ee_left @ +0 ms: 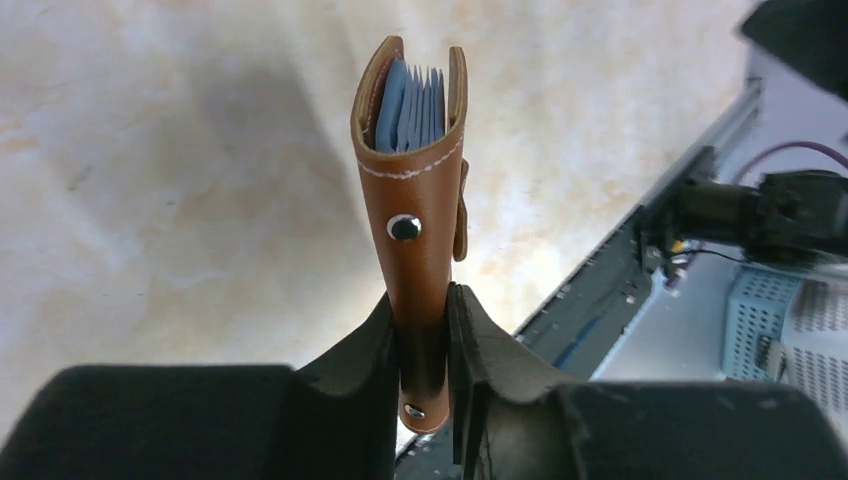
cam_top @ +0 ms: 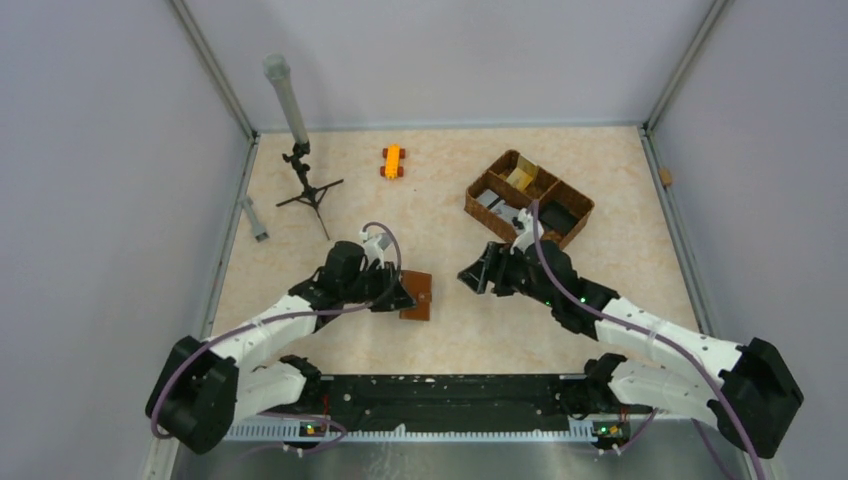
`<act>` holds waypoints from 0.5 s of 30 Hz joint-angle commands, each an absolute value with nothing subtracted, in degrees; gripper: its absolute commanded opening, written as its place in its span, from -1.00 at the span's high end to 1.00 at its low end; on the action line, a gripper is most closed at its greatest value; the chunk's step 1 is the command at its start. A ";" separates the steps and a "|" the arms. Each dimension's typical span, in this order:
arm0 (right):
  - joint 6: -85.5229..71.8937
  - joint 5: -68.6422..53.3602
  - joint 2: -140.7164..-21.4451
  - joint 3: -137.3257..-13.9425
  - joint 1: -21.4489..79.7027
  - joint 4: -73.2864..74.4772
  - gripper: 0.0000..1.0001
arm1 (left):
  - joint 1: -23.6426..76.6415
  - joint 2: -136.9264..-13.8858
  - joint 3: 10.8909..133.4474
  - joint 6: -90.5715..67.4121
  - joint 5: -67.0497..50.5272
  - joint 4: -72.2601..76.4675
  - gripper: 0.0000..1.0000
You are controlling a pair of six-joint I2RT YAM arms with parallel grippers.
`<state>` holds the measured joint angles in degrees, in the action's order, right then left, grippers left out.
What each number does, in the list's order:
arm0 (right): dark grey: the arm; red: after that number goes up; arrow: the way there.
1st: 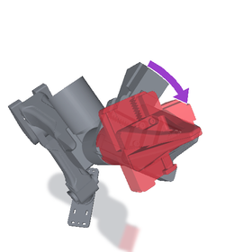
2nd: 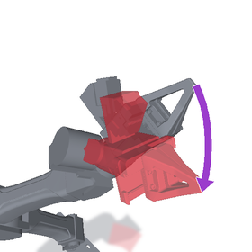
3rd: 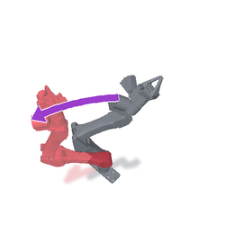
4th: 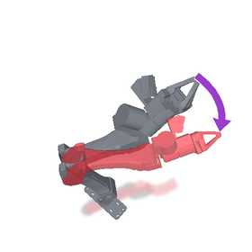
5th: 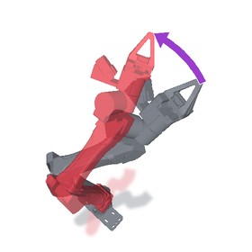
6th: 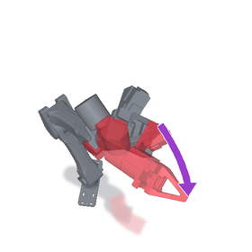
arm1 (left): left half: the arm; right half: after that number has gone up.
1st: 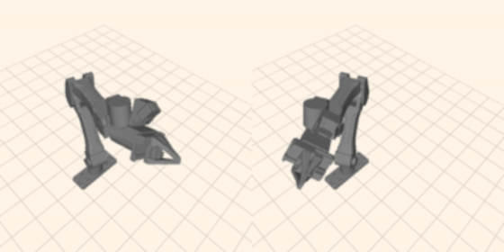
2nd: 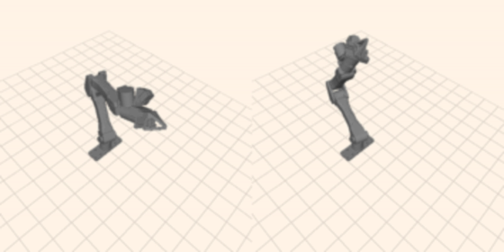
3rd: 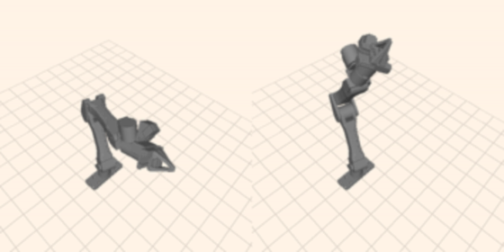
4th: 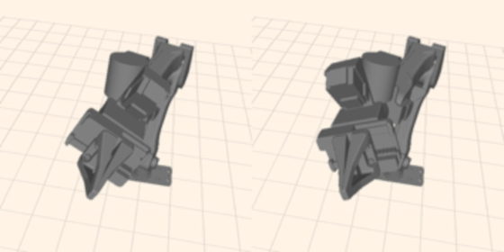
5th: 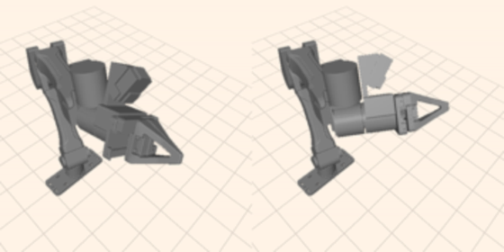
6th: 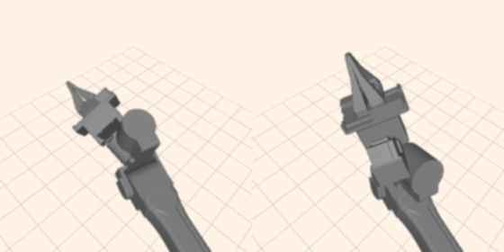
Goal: Put the credit cards into the card holder
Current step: Place the card holder at the center of the board.
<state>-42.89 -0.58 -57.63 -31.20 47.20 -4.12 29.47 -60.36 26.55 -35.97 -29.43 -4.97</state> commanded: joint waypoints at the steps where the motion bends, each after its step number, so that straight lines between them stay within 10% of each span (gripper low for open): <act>1: -38.94 2.77 -53.43 -29.95 42.36 7.63 -0.46 | 29.43 -66.03 24.09 -35.20 -23.38 4.44 0.39; 7: -36.82 7.85 -47.78 -30.87 38.18 16.08 -0.51 | 27.04 -62.91 23.16 -34.54 -11.08 -1.60 -0.91; 15: -32.09 23.71 -40.59 -34.24 38.14 25.06 -0.51 | 24.87 -37.54 25.21 -36.64 10.03 -17.69 -0.97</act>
<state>-36.38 13.96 -44.38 -30.39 38.54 20.45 25.43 -48.51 23.35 -35.79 -3.90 -9.87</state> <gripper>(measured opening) 0.755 0.985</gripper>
